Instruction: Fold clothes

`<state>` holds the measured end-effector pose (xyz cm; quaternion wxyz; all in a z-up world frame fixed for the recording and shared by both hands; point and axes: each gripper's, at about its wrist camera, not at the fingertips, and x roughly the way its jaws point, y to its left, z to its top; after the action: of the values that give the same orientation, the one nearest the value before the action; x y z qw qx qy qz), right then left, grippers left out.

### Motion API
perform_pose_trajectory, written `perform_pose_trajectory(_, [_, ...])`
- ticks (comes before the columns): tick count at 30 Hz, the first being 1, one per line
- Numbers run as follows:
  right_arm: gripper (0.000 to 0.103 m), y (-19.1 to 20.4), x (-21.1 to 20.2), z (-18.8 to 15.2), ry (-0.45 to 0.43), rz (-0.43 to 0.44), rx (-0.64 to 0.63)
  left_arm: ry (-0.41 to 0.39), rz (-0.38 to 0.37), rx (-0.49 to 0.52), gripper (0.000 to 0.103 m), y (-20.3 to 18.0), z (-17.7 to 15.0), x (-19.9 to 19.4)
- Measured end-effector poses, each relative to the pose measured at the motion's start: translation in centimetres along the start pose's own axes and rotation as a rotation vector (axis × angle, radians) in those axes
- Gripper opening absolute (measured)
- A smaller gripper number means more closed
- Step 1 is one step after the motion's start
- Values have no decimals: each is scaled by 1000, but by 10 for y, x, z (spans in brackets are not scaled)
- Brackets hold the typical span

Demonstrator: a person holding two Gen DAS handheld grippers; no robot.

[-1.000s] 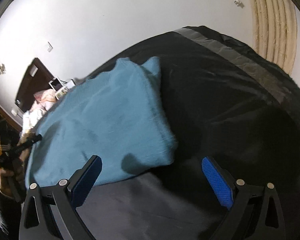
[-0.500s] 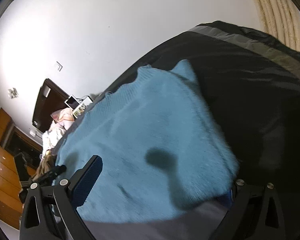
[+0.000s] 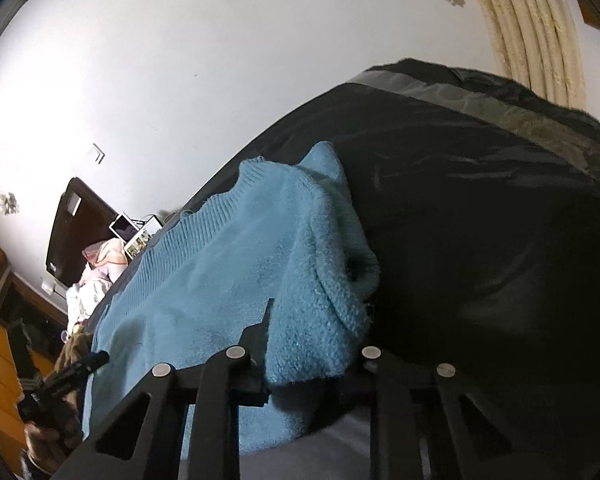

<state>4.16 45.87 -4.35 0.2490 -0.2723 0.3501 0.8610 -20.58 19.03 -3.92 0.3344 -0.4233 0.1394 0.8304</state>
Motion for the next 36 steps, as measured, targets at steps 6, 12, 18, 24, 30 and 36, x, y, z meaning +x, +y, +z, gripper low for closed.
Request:
perform_pose_trajectory(6, [21, 22, -13, -3, -78, -12, -125, -16, -48, 80, 86, -41, 14, -17])
perform_pose_trajectory(12, [20, 53, -24, -12, -152, -37, -285, 28, -206, 112, 86, -90, 39, -14])
perform_pose_trajectory(18, [20, 73, -29, -21, -197, -53, -394, 83, -372, 124, 86, -141, 82, 1])
perform_pose_trajectory(24, [20, 86, -34, -32, -236, -57, -486, 154, -458, 181, 86, -200, 102, 14])
perform_pose_trajectory(30, [21, 98, -37, -41, -266, -63, -570, 207, -432, 235, 86, -219, 111, 24])
perform_pose_trajectory(36, [20, 108, -37, -48, -282, -66, -645, 225, -507, 223, 86, -213, 118, 15])
